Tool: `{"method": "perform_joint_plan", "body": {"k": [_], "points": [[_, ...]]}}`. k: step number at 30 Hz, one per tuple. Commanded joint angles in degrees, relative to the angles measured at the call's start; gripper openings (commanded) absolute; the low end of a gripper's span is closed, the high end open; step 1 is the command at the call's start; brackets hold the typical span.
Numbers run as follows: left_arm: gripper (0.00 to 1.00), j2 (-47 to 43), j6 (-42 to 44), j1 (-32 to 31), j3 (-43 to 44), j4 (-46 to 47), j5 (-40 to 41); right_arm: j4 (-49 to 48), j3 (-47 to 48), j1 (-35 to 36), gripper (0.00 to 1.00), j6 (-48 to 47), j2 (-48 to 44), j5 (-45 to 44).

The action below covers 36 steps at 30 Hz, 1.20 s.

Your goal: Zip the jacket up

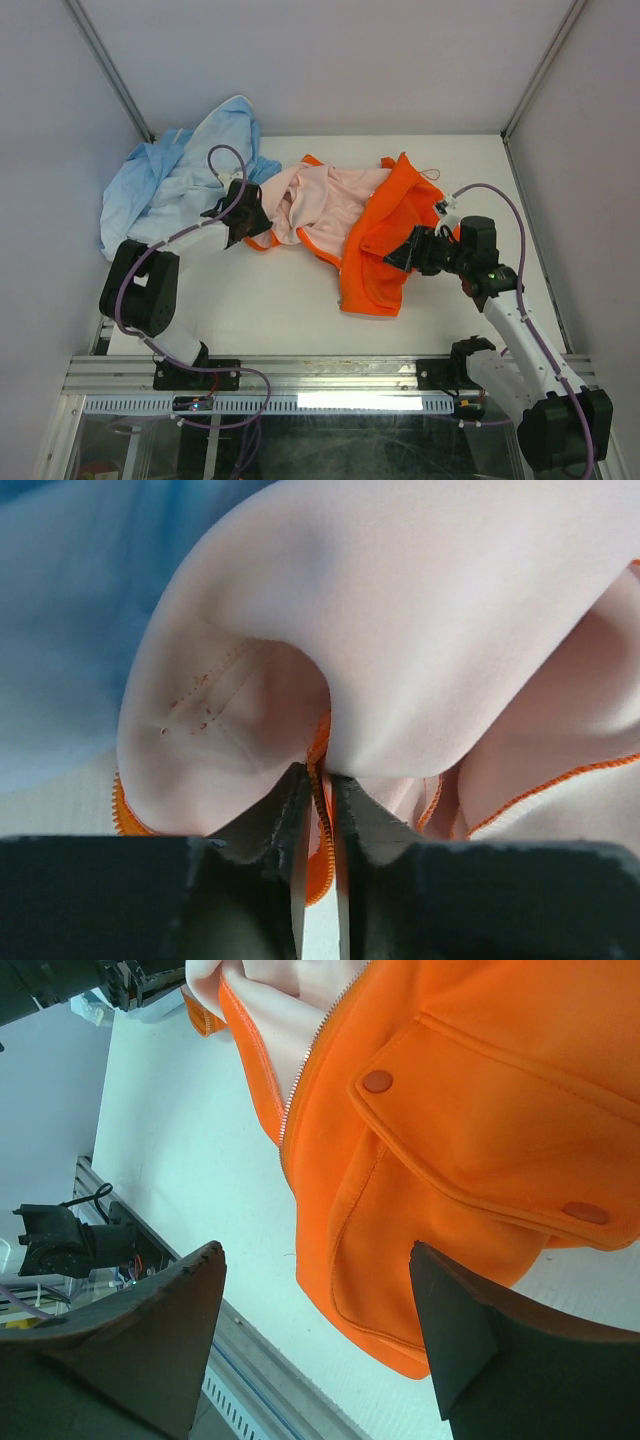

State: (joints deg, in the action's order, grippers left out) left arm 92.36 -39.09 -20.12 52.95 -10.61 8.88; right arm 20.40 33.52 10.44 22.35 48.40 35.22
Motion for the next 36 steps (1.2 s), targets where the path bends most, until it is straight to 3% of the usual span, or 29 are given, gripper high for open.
{"method": "perform_joint_plan", "body": {"k": [1,2,6,9,15,18,22,28,34,36], "points": [[0.05,-1.02,3.32,0.92,4.13,1.3,1.82,-3.77,0.85,0.33,0.77,-0.64,0.28,0.24],[0.0,-1.49,3.89,1.14,4.56,0.5,2.22,-3.86,0.85,0.29,0.77,-0.64,0.38,0.28],[0.0,-5.1,7.33,2.34,7.57,-3.14,5.88,-4.33,0.87,0.29,0.77,-0.51,0.41,0.29],[0.0,-6.29,15.2,2.54,16.11,-5.63,7.22,-4.9,0.77,0.33,0.77,-0.32,0.63,0.21],[0.0,-4.24,35.01,0.93,36.37,-8.95,-10.73,-5.22,1.28,0.3,0.77,-0.14,0.27,-0.68],[0.0,-2.89,42.35,-7.84,42.56,-13.72,-16.69,-4.95,1.57,0.29,0.77,-0.23,-0.61,-1.71],[0.0,-3.65,47.84,-22.64,37.2,-16.51,-21.08,-4.52,1.82,0.29,0.77,-0.29,-1.55,-3.54],[0.0,-4.41,48.09,-34.7,25.64,-16.63,-23.71,-3.58,2.52,0.38,0.77,-1.36,-1.21,-3.99],[0.11,-4.52,46.06,-43.34,20.28,-16.02,-26.46,-4.04,2.89,1.49,0.77,-2.34,0.15,-5.33],[0.22,-5.8,43.71,-43.79,19.01,-15.26,-25.86,-4.33,3.31,2.7,0.77,-2.96,0.57,-5.63]]}}
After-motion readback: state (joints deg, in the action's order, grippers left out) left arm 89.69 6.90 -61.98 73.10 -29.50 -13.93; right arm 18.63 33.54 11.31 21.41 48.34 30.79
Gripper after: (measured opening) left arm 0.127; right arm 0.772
